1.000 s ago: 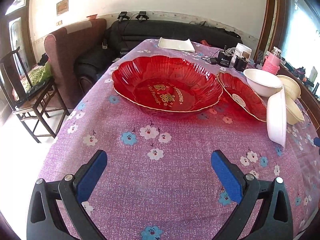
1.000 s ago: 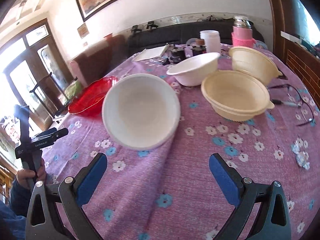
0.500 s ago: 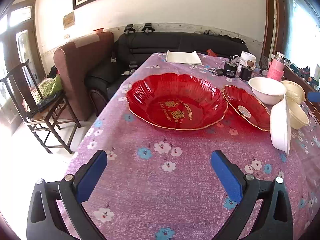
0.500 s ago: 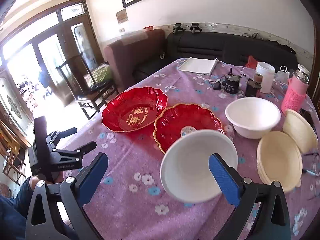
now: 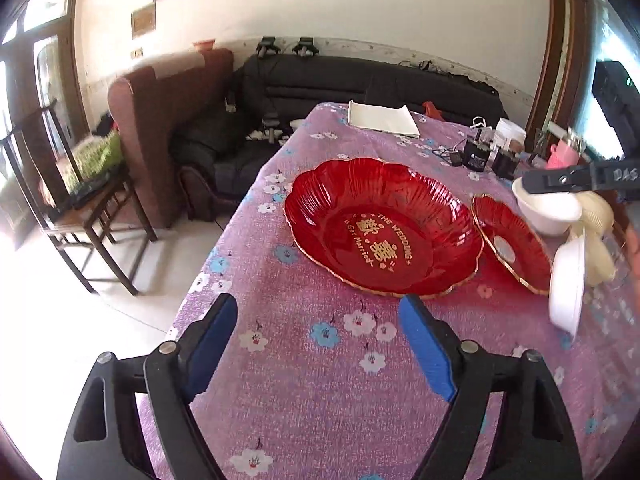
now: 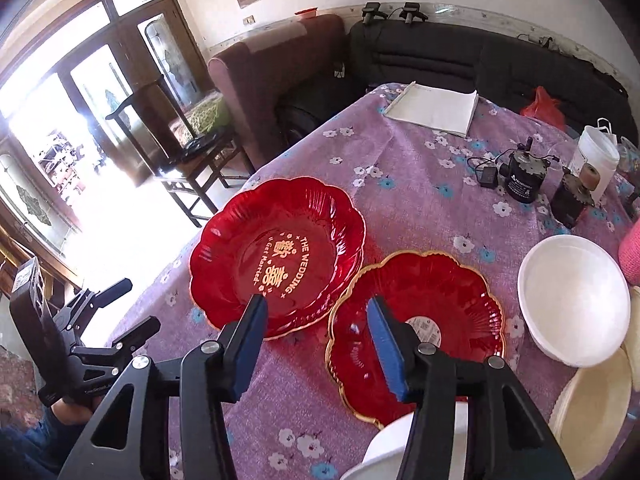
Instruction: Organize plates and bowls
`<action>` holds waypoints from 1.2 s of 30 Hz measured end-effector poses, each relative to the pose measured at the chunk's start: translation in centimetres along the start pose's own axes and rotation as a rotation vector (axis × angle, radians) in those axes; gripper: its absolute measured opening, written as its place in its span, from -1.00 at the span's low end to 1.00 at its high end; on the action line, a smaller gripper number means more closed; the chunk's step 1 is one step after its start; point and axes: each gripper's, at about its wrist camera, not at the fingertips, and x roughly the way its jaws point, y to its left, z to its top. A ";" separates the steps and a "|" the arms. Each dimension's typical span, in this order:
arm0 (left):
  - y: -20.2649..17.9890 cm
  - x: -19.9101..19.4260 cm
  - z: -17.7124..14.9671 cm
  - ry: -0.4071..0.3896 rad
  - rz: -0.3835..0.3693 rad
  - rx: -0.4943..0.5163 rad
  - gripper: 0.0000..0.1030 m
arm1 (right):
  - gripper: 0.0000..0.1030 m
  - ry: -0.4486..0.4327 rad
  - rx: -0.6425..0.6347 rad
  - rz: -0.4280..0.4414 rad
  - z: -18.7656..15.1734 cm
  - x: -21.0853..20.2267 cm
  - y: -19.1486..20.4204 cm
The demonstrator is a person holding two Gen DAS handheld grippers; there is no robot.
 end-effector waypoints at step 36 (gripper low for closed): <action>5.5 9.2 5.0 0.183 -0.141 -0.226 -0.66 | -0.76 0.212 0.149 -0.059 4.8 11.1 -2.6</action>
